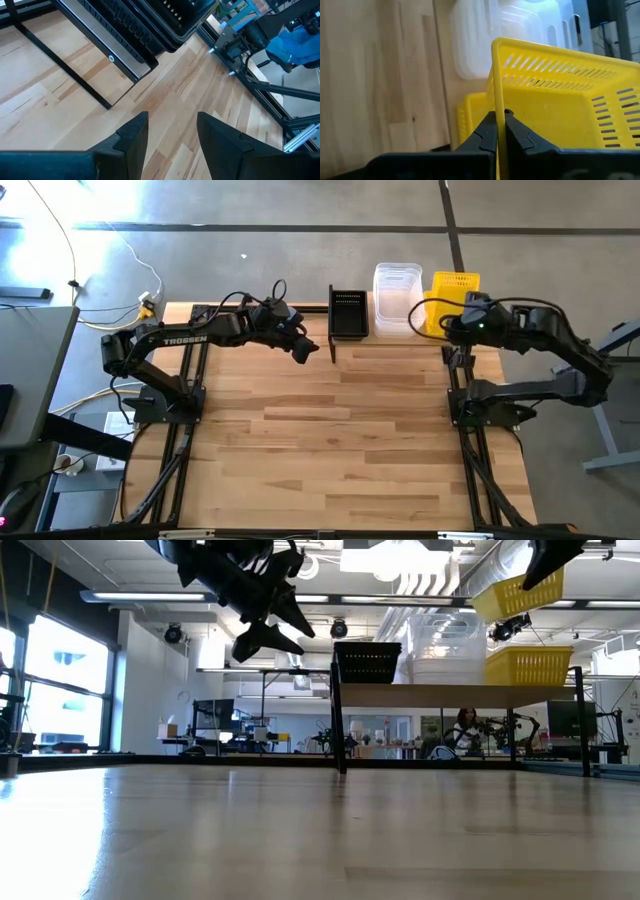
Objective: Stack baskets on shelf by color
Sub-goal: Stack the yellow bin on top of the stacked yellow bins on the shelf
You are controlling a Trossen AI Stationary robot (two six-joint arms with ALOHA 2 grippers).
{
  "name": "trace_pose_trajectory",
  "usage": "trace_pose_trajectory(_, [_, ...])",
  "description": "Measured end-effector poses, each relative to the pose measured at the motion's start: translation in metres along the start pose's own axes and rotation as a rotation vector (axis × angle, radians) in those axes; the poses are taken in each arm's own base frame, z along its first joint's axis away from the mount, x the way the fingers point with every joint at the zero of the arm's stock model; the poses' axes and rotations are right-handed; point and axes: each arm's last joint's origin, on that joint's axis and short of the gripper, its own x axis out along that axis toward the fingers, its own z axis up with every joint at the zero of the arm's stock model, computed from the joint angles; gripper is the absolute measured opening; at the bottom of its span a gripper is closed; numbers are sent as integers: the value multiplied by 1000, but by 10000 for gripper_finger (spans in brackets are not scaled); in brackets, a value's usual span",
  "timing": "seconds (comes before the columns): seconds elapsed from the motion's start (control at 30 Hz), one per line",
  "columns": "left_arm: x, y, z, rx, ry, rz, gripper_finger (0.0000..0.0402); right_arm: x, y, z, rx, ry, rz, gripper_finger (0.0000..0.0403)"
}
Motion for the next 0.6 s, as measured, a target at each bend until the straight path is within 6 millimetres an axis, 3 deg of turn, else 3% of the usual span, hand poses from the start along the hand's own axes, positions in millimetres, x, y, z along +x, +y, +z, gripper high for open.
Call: trace_pose_trajectory(0.6, [0,0,0,0,-1,1,158,-4,-16,-13,1,-84,25,0])
